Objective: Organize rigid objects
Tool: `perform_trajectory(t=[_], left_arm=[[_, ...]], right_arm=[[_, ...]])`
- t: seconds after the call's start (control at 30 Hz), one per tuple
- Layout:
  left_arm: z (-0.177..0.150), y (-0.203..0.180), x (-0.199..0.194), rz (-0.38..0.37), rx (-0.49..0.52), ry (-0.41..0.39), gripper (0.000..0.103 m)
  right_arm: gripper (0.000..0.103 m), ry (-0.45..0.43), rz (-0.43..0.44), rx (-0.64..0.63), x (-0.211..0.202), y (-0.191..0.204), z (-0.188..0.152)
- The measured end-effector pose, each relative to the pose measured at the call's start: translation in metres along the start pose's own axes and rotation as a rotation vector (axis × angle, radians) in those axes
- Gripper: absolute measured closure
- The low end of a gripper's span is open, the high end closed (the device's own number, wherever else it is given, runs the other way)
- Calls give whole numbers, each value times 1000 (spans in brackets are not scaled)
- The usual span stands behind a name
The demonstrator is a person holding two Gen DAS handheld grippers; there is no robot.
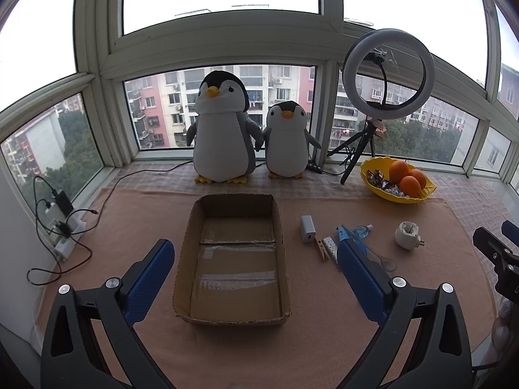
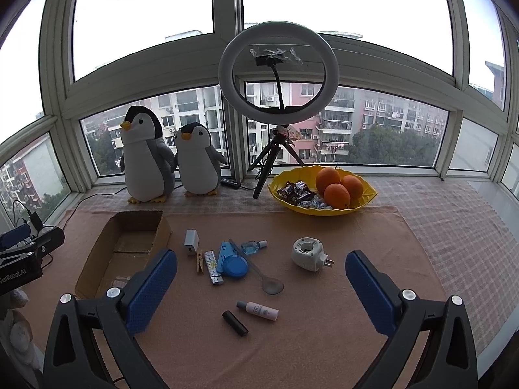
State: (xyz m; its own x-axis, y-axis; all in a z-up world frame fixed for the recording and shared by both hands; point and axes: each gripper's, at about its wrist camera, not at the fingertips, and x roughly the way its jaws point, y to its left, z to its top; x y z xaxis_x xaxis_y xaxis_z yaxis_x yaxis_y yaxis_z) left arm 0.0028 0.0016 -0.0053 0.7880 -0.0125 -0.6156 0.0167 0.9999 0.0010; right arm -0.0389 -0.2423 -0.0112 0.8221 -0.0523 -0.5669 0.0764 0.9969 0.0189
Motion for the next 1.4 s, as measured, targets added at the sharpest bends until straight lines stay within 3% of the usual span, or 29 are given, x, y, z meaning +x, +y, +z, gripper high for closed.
perform_trajectory(t=[0.73, 0.9, 1.4], left_arm=[[-3, 7, 8, -4, -1, 23, 2], [-5, 15, 16, 23, -3, 36, 3], [-39, 76, 86, 129, -86, 224, 4]], right_arm=[[0, 21, 0, 2, 7, 5, -3], [0, 29, -4, 5, 10, 2, -3], [0, 50, -51, 24, 29, -23, -12]])
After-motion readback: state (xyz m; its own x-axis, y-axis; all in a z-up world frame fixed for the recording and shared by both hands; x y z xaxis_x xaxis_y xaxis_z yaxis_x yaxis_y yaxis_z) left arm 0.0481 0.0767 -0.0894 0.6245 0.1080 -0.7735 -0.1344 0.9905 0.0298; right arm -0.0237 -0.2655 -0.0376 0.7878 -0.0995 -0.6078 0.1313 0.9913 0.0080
